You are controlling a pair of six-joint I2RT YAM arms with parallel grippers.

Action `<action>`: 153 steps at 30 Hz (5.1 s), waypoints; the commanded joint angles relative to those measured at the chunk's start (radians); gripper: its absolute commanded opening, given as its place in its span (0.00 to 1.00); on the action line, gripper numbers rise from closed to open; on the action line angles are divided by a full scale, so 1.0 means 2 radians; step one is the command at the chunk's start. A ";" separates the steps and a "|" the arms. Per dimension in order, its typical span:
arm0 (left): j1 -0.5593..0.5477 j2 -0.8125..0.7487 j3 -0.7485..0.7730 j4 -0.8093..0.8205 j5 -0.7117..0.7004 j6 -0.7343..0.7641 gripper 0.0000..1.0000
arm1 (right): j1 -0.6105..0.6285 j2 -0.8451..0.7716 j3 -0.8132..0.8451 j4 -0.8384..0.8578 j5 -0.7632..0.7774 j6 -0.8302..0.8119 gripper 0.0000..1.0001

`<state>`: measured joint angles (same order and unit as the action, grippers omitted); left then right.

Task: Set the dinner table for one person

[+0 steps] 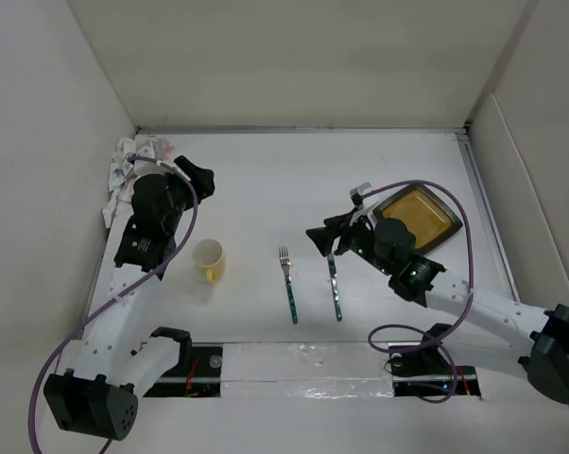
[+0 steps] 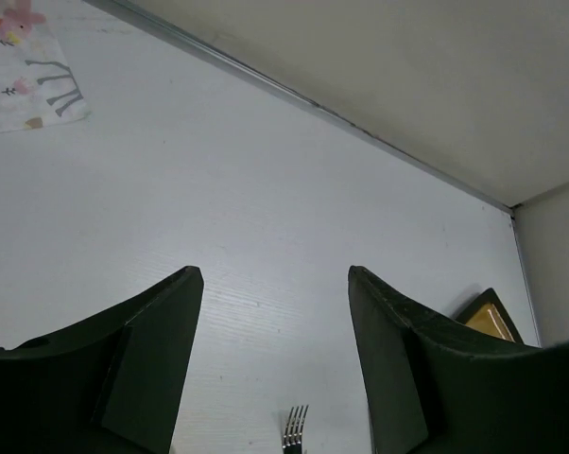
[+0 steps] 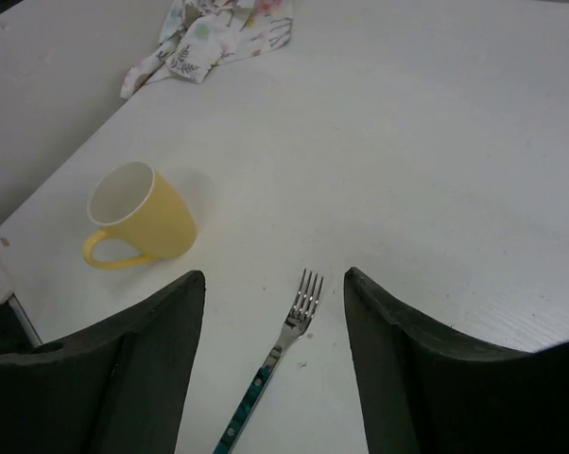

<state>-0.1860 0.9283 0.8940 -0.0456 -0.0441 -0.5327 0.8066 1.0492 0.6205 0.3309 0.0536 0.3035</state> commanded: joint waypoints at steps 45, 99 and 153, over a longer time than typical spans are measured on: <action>0.045 0.726 0.573 -0.191 -0.225 0.189 0.48 | 0.011 0.027 0.013 0.021 0.006 0.004 0.48; 0.067 0.726 0.576 -0.198 -0.148 0.177 0.00 | 0.011 0.038 0.020 0.003 0.043 -0.002 0.48; -0.276 0.593 0.351 0.026 -0.001 0.243 0.39 | -0.155 -0.008 -0.006 -0.034 0.127 0.114 0.45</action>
<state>-0.7387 2.1159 1.5394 -0.0460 0.0784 -0.0948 0.5121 1.0508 0.6247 0.2054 0.3523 0.5083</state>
